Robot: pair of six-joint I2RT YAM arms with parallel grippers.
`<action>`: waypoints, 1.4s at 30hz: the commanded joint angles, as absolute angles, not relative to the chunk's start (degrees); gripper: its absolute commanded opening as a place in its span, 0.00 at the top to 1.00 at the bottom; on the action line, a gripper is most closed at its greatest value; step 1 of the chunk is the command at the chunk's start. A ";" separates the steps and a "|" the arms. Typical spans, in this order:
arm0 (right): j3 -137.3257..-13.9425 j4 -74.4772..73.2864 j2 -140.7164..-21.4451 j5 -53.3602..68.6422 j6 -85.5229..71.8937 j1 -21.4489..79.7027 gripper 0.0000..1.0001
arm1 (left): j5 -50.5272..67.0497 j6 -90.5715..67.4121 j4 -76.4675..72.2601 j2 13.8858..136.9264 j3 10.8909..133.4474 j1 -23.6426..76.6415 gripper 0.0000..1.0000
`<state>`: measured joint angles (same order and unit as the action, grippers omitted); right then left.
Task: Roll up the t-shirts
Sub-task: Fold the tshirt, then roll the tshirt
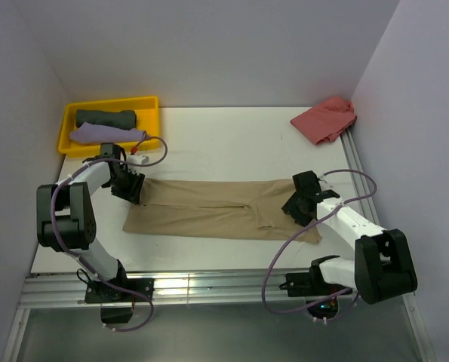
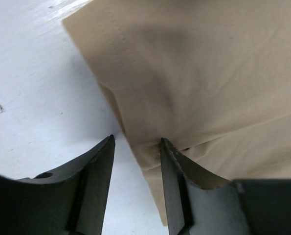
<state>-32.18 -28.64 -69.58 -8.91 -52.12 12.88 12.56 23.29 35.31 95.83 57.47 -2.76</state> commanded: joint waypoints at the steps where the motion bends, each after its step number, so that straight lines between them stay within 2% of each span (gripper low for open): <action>1: -30.67 -28.39 -70.93 -10.64 -49.22 9.67 0.42 | 12.57 24.87 37.43 93.08 58.88 -3.87 0.52; 6: -34.18 -29.26 -75.14 -10.64 -46.77 6.60 0.42 | 16.08 25.05 39.64 91.15 62.13 -4.39 0.44; 14: -42.71 -31.99 -83.14 -11.34 -40.00 -2.80 0.42 | 21.35 24.17 43.24 91.14 67.50 -4.57 0.37; 21: -48.24 -33.22 -88.15 -12.66 -34.72 -12.29 0.42 | 24.78 23.12 44.29 93.95 69.61 -4.75 0.36; 26: -49.75 -33.31 -86.93 -10.29 -34.36 -13.45 0.42 | 29.79 21.80 45.52 97.90 71.98 -4.83 0.36; 33: -46.76 -35.41 -75.51 -12.38 -39.98 -5.73 0.40 | 35.15 20.22 45.18 102.21 73.56 -3.17 0.33; 39: -44.04 -35.69 -65.40 -11.95 -50.17 9.99 0.40 | 41.12 18.37 45.44 106.69 75.23 -1.58 0.31; 42: -44.38 -35.16 -65.47 -13.62 -56.15 21.07 0.40 | 41.49 17.32 44.22 108.01 75.24 -0.62 0.30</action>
